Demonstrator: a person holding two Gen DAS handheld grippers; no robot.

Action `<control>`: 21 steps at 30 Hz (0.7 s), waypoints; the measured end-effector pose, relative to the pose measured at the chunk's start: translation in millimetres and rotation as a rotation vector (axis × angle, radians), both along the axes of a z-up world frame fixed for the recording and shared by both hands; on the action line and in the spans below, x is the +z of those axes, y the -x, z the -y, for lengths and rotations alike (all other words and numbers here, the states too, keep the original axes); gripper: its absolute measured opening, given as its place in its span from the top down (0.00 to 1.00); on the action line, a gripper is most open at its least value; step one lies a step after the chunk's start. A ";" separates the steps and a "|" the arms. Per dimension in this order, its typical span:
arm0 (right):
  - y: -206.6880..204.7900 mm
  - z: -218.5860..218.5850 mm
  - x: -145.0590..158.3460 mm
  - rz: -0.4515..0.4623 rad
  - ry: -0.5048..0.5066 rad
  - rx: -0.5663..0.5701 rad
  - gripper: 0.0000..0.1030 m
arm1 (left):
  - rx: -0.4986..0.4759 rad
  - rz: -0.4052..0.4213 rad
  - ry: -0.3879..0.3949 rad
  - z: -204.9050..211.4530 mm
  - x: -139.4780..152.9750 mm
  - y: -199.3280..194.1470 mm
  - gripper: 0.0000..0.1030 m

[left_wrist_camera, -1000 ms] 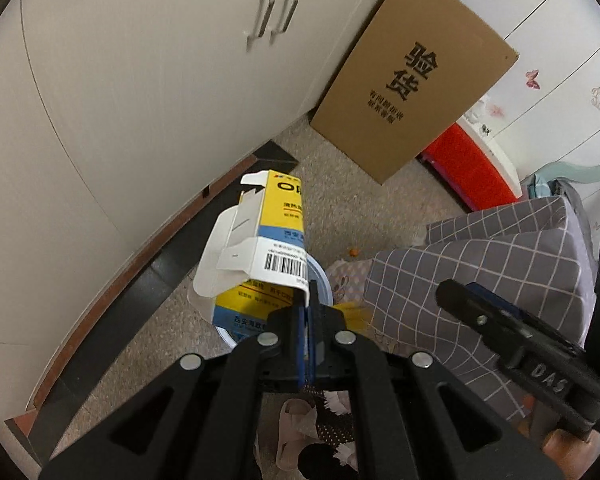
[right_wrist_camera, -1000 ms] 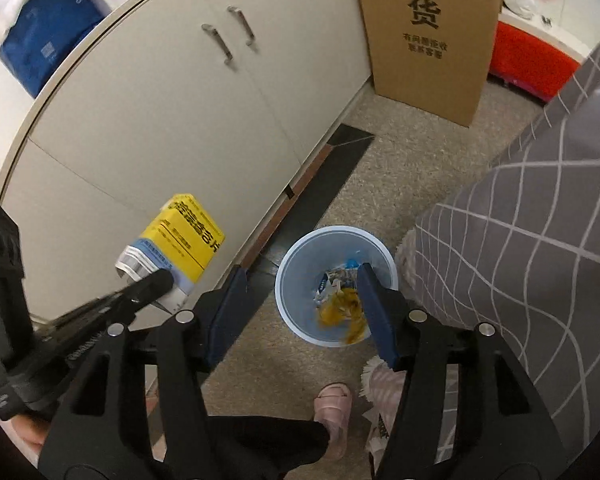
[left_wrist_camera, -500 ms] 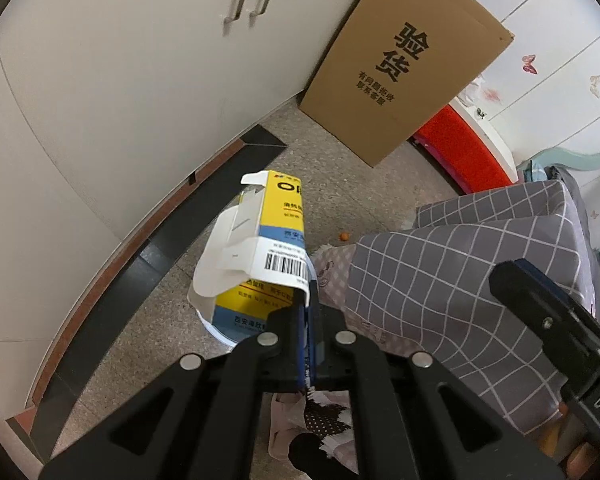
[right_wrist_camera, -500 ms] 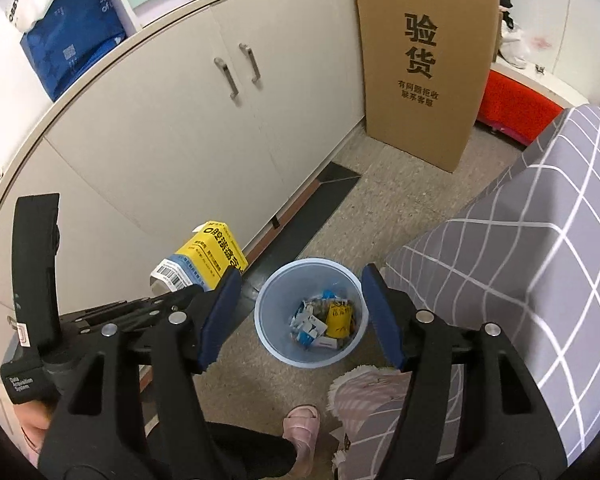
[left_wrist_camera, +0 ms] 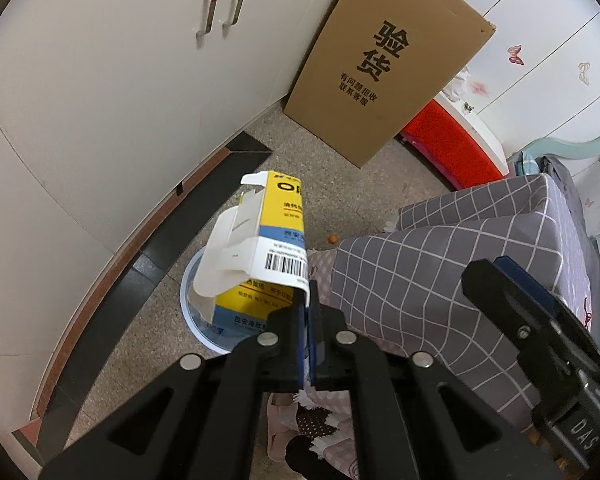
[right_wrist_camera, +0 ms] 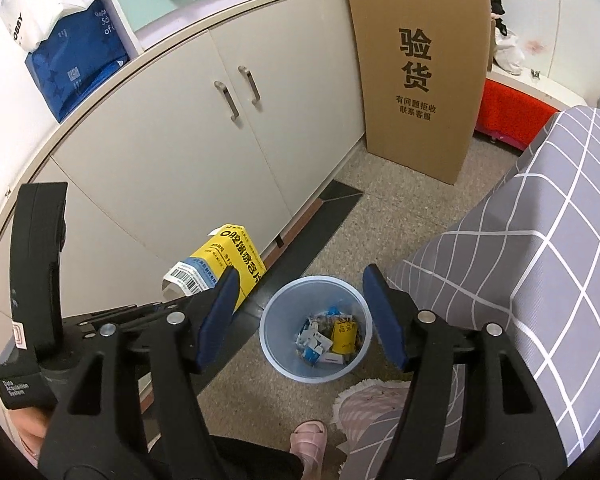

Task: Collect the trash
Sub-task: 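Open the left gripper over the bucket to drop the yellow-white box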

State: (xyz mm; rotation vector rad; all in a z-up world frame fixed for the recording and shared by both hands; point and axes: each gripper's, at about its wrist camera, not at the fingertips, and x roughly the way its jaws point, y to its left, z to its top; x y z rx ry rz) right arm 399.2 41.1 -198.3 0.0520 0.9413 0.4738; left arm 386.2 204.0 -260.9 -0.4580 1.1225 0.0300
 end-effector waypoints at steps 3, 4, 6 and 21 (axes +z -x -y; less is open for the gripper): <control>-0.4 0.5 0.6 -0.001 -0.009 0.000 0.38 | -0.002 0.009 0.004 0.1 2.2 -0.9 0.97; -1.0 1.5 1.0 -0.001 -0.015 -0.002 0.38 | -0.001 0.008 0.003 0.9 3.2 -1.6 0.89; -0.5 2.3 2.1 -0.006 -0.023 0.001 0.37 | 0.014 0.005 0.002 0.6 4.3 -1.8 0.59; 27.8 30.9 51.2 0.073 -0.103 -0.004 0.36 | 0.060 0.153 -0.048 7.0 61.8 32.6 0.45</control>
